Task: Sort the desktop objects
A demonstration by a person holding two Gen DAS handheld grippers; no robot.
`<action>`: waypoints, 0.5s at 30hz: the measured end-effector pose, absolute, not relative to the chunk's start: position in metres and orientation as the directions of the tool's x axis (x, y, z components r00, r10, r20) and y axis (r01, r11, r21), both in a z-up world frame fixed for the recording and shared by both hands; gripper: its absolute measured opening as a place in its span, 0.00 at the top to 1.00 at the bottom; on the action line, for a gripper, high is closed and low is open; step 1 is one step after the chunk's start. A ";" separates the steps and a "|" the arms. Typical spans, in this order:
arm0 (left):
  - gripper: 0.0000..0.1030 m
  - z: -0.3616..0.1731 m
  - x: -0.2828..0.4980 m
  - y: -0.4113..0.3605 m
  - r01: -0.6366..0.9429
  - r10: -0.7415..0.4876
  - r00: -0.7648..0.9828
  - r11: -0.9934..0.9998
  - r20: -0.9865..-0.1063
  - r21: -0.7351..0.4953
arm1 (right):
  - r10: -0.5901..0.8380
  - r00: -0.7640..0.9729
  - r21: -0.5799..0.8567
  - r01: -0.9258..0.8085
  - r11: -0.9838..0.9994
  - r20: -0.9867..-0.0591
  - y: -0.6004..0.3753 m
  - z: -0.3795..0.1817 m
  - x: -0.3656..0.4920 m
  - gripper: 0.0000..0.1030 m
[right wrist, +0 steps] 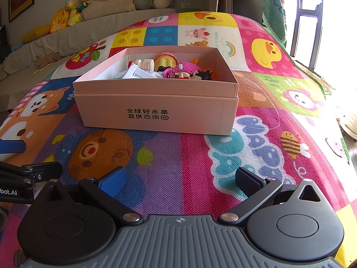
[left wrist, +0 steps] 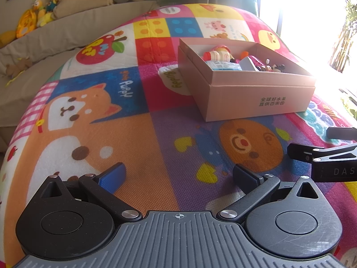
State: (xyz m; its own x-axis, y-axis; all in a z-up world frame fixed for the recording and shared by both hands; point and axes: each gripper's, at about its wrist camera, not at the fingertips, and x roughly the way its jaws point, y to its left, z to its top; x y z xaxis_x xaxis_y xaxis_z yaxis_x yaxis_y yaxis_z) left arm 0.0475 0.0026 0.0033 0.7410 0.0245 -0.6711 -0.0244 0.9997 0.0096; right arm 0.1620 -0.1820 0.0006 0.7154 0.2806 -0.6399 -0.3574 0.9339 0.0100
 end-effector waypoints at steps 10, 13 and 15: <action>0.00 0.003 0.048 0.003 -0.024 0.024 0.741 1.000 -0.671 0.009 | 0.281 0.715 0.010 -0.357 0.934 -0.640 -0.181 0.000 0.161 0.00; 0.00 0.004 0.048 0.002 -0.021 0.022 0.740 1.000 -0.673 0.010 | 0.281 0.715 0.010 -0.357 0.934 -0.640 -0.181 0.000 0.161 0.00; 0.00 0.004 0.048 0.002 -0.019 0.022 0.739 1.000 -0.673 0.012 | 0.280 0.715 0.010 -0.357 0.934 -0.640 -0.181 0.000 0.162 0.00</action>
